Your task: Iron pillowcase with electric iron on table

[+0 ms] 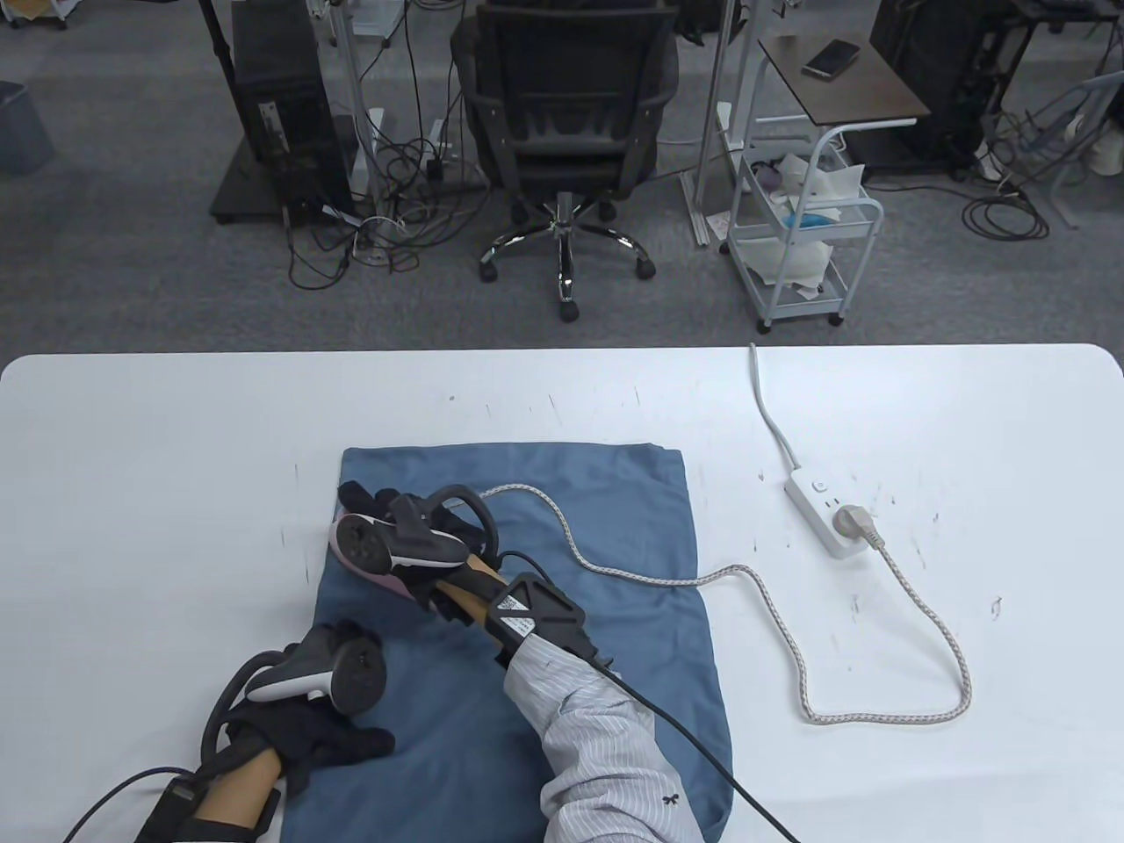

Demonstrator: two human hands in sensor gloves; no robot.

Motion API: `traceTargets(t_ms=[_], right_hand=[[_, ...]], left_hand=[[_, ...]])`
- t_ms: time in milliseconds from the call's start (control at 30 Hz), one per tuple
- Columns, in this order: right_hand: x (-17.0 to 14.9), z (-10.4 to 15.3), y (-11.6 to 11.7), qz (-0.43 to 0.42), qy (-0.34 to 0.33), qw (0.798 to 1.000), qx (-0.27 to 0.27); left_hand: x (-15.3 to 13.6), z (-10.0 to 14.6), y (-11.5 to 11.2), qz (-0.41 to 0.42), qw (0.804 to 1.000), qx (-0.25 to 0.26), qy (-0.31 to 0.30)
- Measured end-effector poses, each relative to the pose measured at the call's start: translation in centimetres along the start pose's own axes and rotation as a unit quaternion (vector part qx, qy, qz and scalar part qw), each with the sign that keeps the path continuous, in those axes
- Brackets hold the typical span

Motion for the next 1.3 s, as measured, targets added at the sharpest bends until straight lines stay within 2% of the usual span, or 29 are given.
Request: traceTargets(t_ms=[67, 133, 267, 433, 467, 533, 667, 767, 900, 967, 1100, 1200, 1300], right_hand=[[-1.5, -0.3, -0.1, 0.004, 0.03, 1.0, 0.006], [-2.1, 0.0, -0.6, -0.014, 0.026, 0.999, 0.012], [-1.3, 2.1, -2.0, -0.011, -0.022, 1.0, 0.017], [0.2, 4.5, -1.3, -0.054, -0.057, 0.996, 0.047], [0.2, 4.7, -1.0, -0.058, -0.052, 0.996, 0.047], [-0.5, 4.8, -1.1, -0.031, -0.04, 0.999, 0.012], [-3.6, 4.3, -1.0, -0.036, 0.019, 0.999, 0.008], [-7.1, 4.0, -1.2, 0.029, 0.07, 0.997, -0.002], [-11.0, 4.3, -1.6, 0.04, 0.139, 0.989, 0.013], [-10.9, 4.8, -2.0, 0.041, 0.126, 0.991, 0.02], [-8.0, 6.4, -2.5, 0.019, 0.07, 0.997, 0.019], [-5.9, 7.1, -2.1, -0.012, 0.039, 0.999, 0.033], [-5.8, 7.3, -1.9, -0.007, 0.039, 0.999, 0.012]], left_hand=[[-0.1, 0.1, 0.3, -0.004, 1.0, 0.004, 0.002], [-0.2, 0.2, 0.5, 0.011, 1.0, 0.018, -0.008], [-1.3, 0.0, 1.7, 0.035, 0.998, 0.047, -0.001], [-3.0, -2.0, 3.4, 0.063, 0.997, 0.026, 0.024], [-2.9, -2.5, 3.8, 0.068, 0.997, 0.037, 0.017], [-2.9, -3.0, 4.0, 0.076, 0.996, 0.042, 0.015], [-2.8, -3.4, 3.6, 0.065, 0.997, 0.042, 0.021], [-2.8, -3.4, 3.5, 0.041, 0.998, 0.047, 0.027], [-2.7, -3.4, 3.5, 0.046, 0.998, 0.043, 0.027], [-2.7, -3.3, 3.5, 0.045, 0.998, 0.042, 0.027], [-2.6, -3.4, 3.4, 0.047, 0.998, 0.036, 0.024], [-2.6, -3.3, 3.4, 0.048, 0.998, 0.037, 0.025], [-2.6, -3.3, 3.4, 0.049, 0.998, 0.038, 0.026]])
Point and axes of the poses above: the tracker on the back of each hand, its own x axis roughly to the thumb side, its own z axis roughly from the fingertips to the wrist, y = z × x, the point moved 5 cm from there along -z, roughly from the wrist to the fingertips, and after that the axes turned 7 degrees about -z, right-handed, at the moved point
